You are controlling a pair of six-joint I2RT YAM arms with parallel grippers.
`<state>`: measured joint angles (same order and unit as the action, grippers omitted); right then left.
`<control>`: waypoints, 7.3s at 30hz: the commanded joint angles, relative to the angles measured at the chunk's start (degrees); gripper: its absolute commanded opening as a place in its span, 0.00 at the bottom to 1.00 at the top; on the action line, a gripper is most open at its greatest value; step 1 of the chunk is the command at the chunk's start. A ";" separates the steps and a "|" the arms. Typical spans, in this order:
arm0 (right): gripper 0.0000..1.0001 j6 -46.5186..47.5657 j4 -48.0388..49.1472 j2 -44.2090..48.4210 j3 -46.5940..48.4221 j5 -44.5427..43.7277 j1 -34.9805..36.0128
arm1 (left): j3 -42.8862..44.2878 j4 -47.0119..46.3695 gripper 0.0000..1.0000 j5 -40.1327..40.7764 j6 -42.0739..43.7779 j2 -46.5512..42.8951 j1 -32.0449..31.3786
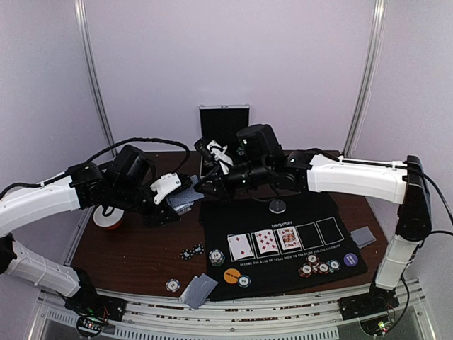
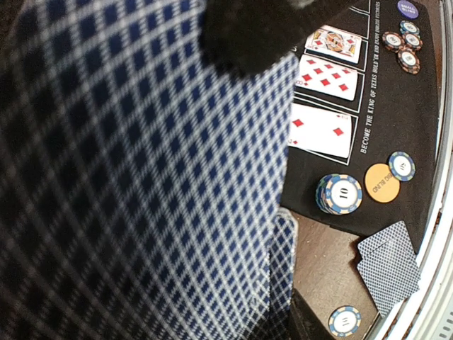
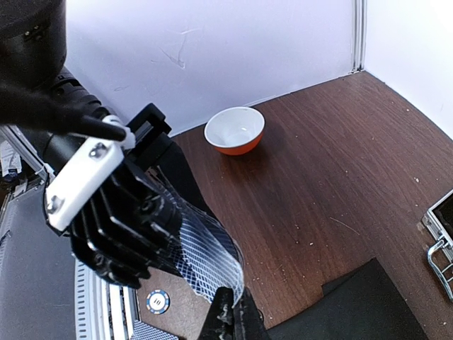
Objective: Distribute texas hold em gaming equipment
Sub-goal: Pick up the poker card from the face-down deck piles, then distribute the poker card in the community card area, then adjust the face-down deck piles.
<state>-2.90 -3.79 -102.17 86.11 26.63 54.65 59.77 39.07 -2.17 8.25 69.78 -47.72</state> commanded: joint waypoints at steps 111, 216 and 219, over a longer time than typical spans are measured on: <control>0.73 -11.97 19.95 10.14 -16.98 13.70 -8.06 | -0.23 -4.35 0.41 -0.63 -0.43 -2.20 -0.09; 0.28 -27.77 32.48 -12.88 -9.49 17.95 -1.07 | 2.15 -0.09 0.29 2.03 2.82 5.49 -0.09; 0.24 -27.80 31.12 -12.93 -9.84 15.65 -1.64 | 2.44 0.89 0.27 2.95 2.44 6.24 -0.13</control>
<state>-30.41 28.69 -114.65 77.34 44.10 53.58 59.81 40.51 -1.91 10.66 74.89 -48.58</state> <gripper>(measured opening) 0.259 0.452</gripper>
